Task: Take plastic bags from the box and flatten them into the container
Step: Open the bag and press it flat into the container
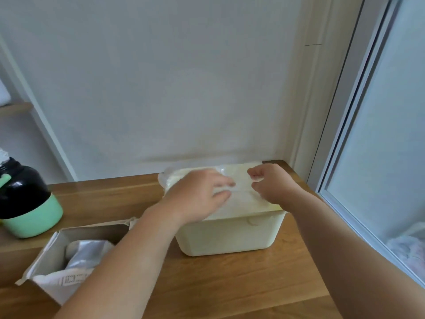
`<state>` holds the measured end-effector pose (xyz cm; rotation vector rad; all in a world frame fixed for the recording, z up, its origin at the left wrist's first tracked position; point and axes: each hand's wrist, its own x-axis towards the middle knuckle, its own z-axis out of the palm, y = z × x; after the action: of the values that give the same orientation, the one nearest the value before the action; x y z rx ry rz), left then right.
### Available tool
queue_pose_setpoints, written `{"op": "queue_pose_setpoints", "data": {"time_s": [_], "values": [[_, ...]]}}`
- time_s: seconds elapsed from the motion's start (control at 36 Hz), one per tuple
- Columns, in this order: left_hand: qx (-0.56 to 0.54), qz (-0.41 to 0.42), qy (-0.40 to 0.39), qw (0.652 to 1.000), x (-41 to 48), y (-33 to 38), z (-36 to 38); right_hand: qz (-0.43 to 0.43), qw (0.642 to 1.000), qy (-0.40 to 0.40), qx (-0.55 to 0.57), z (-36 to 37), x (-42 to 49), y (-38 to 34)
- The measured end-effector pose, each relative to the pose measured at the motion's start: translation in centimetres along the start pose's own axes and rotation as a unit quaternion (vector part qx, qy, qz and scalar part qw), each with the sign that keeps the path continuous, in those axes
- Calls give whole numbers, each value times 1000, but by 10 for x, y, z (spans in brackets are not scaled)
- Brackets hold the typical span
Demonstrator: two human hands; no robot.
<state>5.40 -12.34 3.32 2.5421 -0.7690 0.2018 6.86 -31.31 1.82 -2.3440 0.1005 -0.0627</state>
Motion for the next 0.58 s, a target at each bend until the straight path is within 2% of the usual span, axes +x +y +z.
{"op": "queue_pose_setpoints", "data": {"time_s": [0.06,0.17,0.22,0.31,0.36,0.42,0.47,0.58], "values": [[45,-47,-115,991,11,-9,8,-11,998,-17,-62,-1,2,0],[109,-116,-198,967,19,-31,9,-12,989,-34,-146,-2,2,-2],[95,-128,-206,965,19,-33,8,-31,980,-9,-195,-1,-2,-5],[-6,-152,-198,968,18,-29,8,-84,956,79,-269,0,-7,-13],[-47,-161,-181,969,18,-26,8,-131,947,99,-276,-1,-6,-17],[-77,-162,-149,972,17,-24,5,-163,957,72,-229,-2,-3,-20],[-95,-163,-127,974,17,-23,2,-146,971,24,-188,1,2,-21],[-27,-147,-157,976,21,-25,4,-93,957,-79,-263,9,15,-12]]}}
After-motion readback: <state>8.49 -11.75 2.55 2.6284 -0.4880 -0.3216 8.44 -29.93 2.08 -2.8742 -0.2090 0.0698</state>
